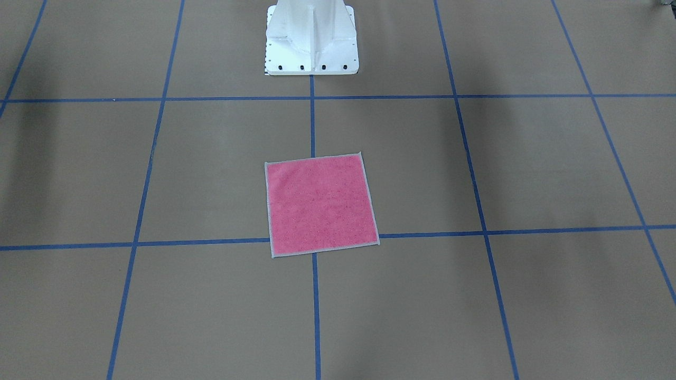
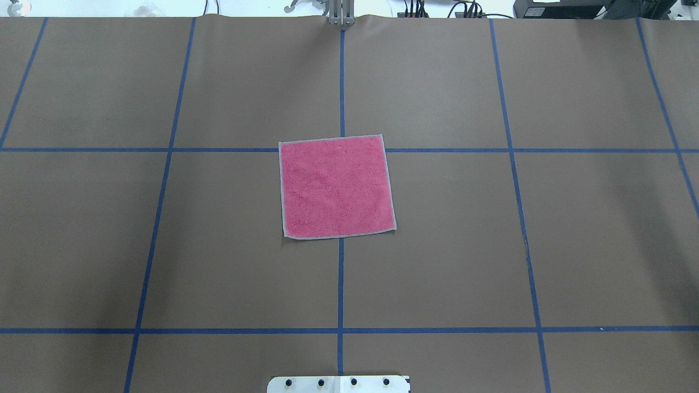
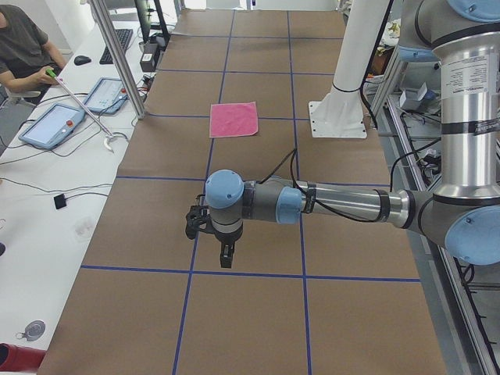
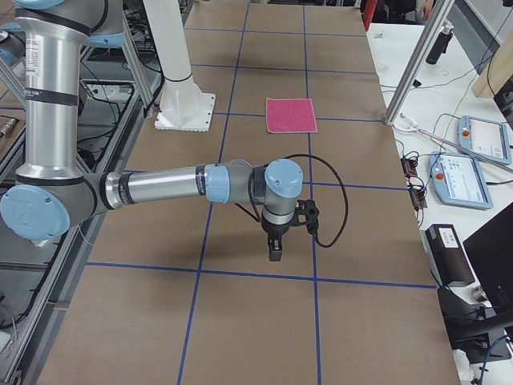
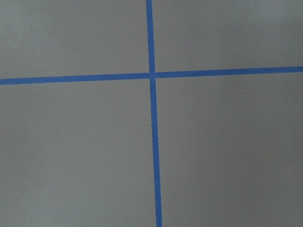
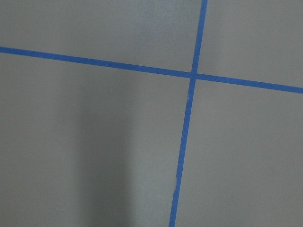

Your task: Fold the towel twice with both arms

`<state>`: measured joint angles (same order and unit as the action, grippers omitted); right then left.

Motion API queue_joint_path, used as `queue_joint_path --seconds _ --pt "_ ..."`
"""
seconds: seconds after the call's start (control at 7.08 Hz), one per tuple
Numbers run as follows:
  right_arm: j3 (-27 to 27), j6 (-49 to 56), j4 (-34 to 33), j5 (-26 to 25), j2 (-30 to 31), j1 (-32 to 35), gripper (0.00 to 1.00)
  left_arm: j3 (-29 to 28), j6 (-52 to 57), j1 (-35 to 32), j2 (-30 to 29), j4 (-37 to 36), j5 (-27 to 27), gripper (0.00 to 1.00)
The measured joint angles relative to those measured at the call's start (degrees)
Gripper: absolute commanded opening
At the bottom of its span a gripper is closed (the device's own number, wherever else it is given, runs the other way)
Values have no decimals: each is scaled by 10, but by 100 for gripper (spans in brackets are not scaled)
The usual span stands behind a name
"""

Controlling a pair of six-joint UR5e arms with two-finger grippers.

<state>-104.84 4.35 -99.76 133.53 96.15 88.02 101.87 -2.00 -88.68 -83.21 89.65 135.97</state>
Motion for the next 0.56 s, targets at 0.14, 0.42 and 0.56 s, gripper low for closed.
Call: queue_joint_path --seconds 0.14,0.42,0.56 --pt "5 0 1 1 0 -3 100 0 0 0 0 0 0 100" --pt "7 0 0 3 0 -17 100 2 0 0 0 -1 1 100" --pt "8 -1 0 3 -1 -24 100 1 0 0 0 0 1 100"
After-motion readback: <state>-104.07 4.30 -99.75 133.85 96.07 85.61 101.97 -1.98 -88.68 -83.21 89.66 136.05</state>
